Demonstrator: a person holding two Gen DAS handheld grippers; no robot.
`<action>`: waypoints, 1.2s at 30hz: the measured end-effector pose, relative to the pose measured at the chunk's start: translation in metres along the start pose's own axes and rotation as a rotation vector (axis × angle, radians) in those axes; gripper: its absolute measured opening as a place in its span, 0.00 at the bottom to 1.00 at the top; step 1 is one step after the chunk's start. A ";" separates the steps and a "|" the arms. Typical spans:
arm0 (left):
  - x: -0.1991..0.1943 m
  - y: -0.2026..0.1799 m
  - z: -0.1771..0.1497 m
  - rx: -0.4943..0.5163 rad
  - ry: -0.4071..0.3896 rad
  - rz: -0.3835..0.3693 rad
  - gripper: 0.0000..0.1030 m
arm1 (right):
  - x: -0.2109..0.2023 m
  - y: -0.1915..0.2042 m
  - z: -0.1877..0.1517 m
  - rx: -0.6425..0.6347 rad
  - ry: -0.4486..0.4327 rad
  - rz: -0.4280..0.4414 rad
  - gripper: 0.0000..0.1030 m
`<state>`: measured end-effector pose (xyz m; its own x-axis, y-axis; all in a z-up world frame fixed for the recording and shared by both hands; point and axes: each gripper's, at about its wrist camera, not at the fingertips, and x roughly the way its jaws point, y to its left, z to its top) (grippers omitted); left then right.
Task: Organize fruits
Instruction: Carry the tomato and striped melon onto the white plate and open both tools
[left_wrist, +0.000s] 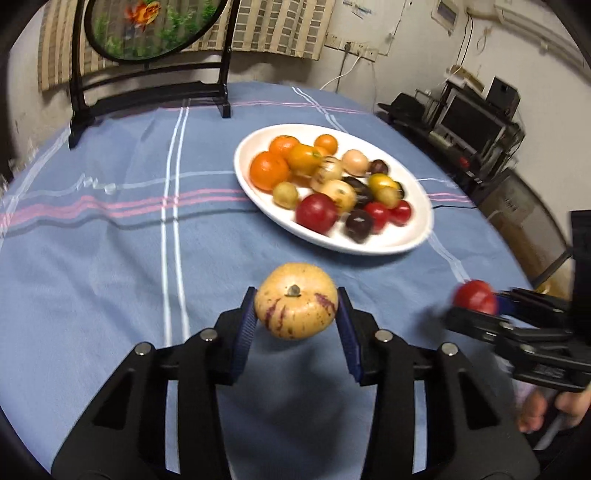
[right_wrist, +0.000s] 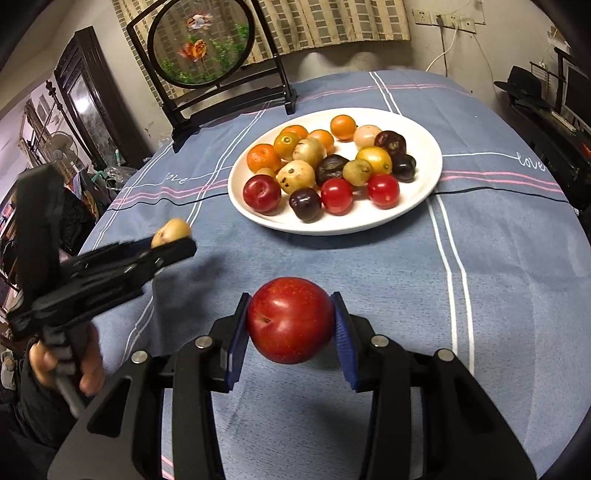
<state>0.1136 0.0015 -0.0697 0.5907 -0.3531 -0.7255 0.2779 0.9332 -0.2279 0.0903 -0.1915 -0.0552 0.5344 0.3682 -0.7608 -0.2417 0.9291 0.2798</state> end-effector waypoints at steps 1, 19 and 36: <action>-0.002 -0.002 -0.002 -0.004 -0.001 -0.006 0.41 | 0.001 0.002 0.000 -0.004 0.001 0.000 0.42; -0.001 -0.036 0.051 0.045 -0.019 -0.022 0.41 | -0.007 -0.005 0.018 -0.037 -0.036 0.015 0.42; 0.098 -0.002 0.126 -0.045 0.101 0.048 0.42 | 0.079 -0.027 0.125 -0.118 -0.004 -0.122 0.42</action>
<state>0.2662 -0.0432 -0.0586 0.5227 -0.3012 -0.7975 0.2150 0.9518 -0.2186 0.2399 -0.1834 -0.0498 0.5686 0.2535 -0.7826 -0.2683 0.9565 0.1149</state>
